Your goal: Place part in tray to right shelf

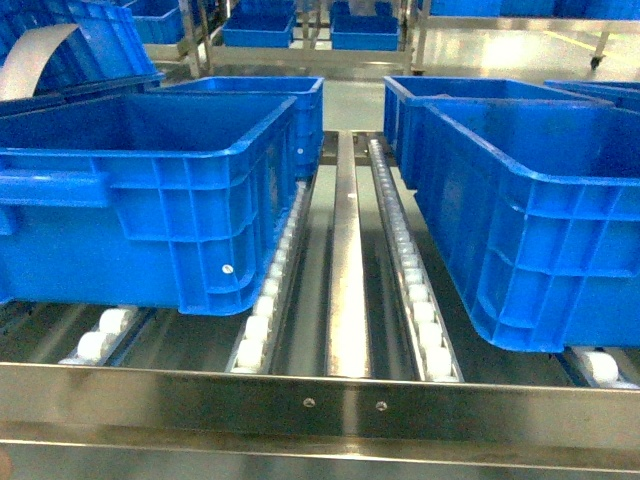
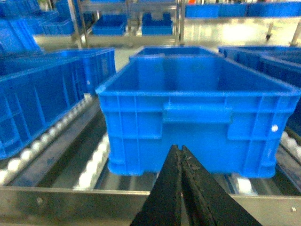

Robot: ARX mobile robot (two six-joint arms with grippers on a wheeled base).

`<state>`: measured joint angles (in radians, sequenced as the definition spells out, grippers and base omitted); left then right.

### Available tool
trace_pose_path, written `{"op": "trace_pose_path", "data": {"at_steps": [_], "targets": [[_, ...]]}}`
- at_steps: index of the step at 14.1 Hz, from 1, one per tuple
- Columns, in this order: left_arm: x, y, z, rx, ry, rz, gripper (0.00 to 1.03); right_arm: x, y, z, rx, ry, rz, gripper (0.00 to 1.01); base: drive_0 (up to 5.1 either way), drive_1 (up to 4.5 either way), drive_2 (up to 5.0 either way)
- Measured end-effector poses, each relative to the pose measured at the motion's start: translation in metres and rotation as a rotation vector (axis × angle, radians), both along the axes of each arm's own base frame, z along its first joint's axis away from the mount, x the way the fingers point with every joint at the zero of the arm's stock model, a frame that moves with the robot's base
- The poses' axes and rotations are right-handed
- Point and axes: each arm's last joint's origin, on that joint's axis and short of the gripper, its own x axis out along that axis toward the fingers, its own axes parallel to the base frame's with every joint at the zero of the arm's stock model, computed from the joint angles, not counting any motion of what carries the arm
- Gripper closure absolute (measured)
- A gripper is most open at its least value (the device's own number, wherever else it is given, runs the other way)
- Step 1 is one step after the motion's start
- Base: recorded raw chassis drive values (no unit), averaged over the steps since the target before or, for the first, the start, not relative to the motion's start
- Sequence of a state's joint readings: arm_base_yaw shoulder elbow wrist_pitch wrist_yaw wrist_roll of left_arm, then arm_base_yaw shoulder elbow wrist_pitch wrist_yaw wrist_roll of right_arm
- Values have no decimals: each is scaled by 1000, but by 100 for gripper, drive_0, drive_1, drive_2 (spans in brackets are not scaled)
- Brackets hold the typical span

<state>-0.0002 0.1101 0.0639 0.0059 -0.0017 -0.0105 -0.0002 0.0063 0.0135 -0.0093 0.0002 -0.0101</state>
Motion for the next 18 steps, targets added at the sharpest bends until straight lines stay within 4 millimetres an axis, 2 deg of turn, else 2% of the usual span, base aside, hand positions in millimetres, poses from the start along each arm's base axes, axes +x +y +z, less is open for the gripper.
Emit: {"op": "trace_pose_path", "data": {"at_steps": [6, 16, 18], "targets": [[-4, 0, -11, -4, -33, 4, 91, 0, 0, 1, 2, -6, -1, 99, 0, 0, 0], [-4, 0, -10, 0, -37, -1, 91, 0, 0, 1, 2, -7, 1, 99, 0, 0, 0], [-4, 0, -10, 0, -37, -1, 91, 0, 0, 1, 2, -7, 1, 84, 0, 0, 0]]}}
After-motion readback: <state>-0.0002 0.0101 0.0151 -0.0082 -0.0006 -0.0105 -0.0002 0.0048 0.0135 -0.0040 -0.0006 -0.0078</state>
